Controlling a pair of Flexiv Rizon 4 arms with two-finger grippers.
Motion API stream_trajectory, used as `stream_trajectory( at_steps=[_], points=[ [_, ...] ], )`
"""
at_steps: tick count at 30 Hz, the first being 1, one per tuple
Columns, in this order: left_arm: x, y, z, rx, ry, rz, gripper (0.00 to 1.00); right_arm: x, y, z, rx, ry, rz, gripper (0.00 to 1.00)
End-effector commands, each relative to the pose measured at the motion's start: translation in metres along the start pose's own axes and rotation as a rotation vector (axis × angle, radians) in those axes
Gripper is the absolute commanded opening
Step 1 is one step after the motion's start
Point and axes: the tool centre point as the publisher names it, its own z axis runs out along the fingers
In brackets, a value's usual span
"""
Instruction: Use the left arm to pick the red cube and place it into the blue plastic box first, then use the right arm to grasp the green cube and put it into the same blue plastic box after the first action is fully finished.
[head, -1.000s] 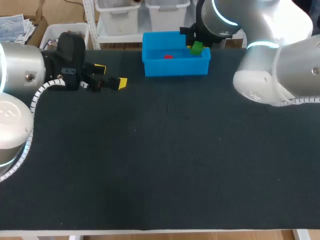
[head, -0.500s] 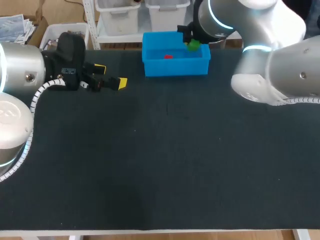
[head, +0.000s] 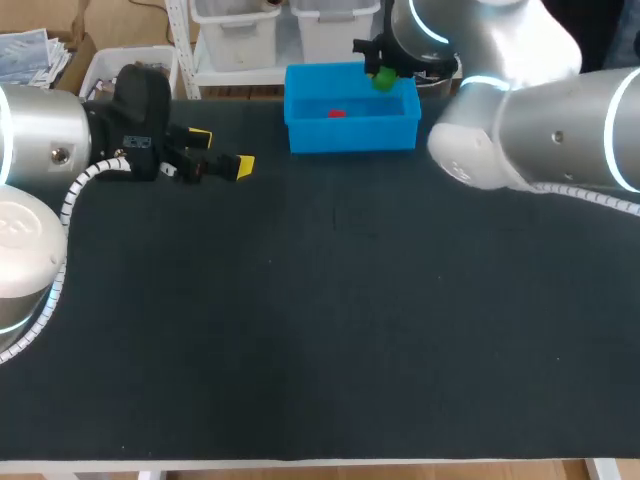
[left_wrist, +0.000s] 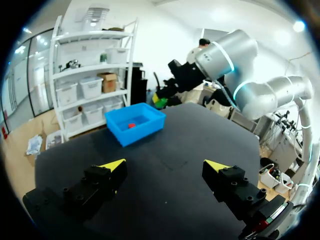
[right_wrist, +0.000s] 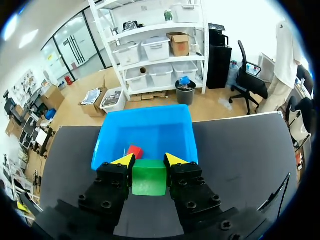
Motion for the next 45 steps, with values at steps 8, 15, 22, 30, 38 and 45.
stream_trajectory(
  at_steps=[8, 15, 22, 30, 38, 45],
  points=[
    [0.001, 0.001, -0.001, 0.004, -0.005, 0.001, 1.00, -0.022, 0.002, 0.047, -0.007, 0.057, 0.013, 0.00],
    [0.001, 0.001, -0.001, 0.004, -0.005, 0.001, 1.00, -0.021, -0.002, 0.063, -0.006, 0.077, 0.021, 0.00],
    [0.001, 0.001, -0.001, 0.004, -0.005, 0.001, 1.00, -0.018, -0.007, 0.077, 0.001, 0.092, 0.031, 0.00],
    [0.001, 0.001, -0.001, 0.004, -0.005, 0.001, 1.00, -0.011, -0.009, 0.087, 0.009, 0.116, 0.030, 0.00],
    [0.001, 0.001, -0.001, 0.004, -0.005, 0.001, 1.00, -0.003, -0.012, 0.092, 0.012, 0.144, 0.025, 0.00],
    [0.001, 0.001, -0.001, 0.004, -0.005, 0.001, 1.00, 0.000, -0.015, 0.092, 0.014, 0.160, 0.033, 1.00]
  ],
)
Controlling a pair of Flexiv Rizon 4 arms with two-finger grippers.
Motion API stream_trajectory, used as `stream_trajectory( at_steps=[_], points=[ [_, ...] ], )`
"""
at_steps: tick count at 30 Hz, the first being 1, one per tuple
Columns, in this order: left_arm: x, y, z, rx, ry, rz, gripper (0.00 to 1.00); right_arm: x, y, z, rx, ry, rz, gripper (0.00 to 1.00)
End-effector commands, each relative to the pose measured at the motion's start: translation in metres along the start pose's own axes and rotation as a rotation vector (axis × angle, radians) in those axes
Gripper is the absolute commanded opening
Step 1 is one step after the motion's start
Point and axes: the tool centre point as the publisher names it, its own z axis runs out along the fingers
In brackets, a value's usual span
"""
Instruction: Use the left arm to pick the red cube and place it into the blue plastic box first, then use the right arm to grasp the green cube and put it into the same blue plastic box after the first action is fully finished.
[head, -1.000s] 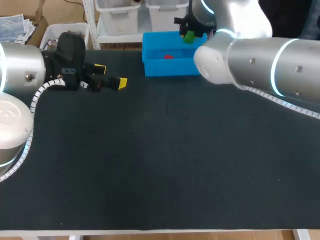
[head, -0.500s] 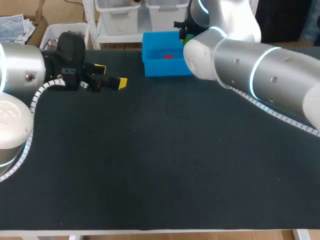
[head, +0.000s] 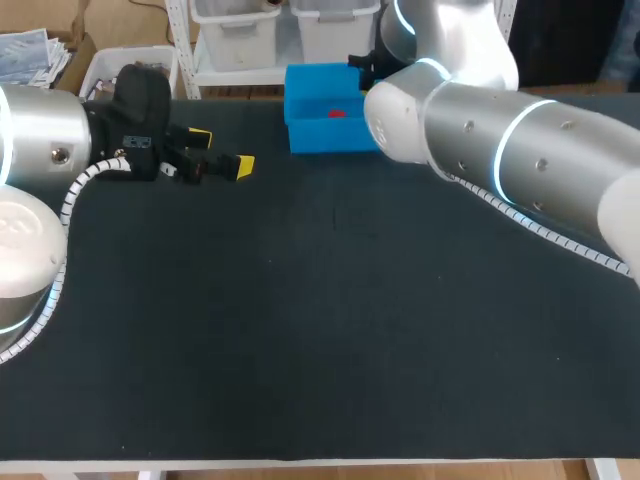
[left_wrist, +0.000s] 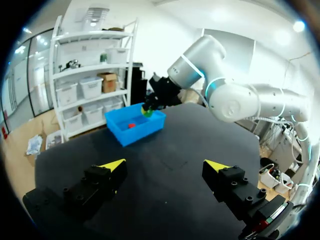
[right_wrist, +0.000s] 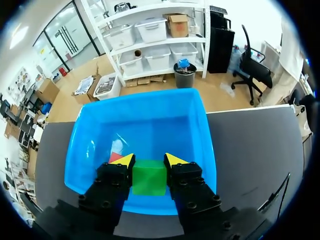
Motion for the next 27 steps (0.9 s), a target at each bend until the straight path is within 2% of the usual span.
stream_trajectory(
  at_steps=[1, 7, 15, 20, 27],
  points=[
    [0.001, 0.001, -0.001, 0.004, -0.005, 0.001, 1.00, -0.009, 0.000, 0.003, 0.000, 0.019, 0.000, 1.00],
    [0.001, 0.001, -0.001, 0.004, -0.005, 0.001, 1.00, -0.014, 0.003, -0.010, -0.017, -0.005, 0.004, 1.00],
    [0.001, 0.001, -0.001, 0.004, -0.005, 0.001, 1.00, -0.022, 0.012, -0.049, -0.031, -0.030, -0.015, 1.00],
    [0.001, 0.001, -0.001, 0.004, -0.005, 0.001, 1.00, -0.015, 0.011, -0.074, -0.040, -0.047, -0.030, 1.00],
    [0.001, 0.001, -0.001, 0.004, -0.005, 0.001, 1.00, 0.005, 0.009, -0.108, -0.040, -0.077, -0.074, 1.00]
  ],
)
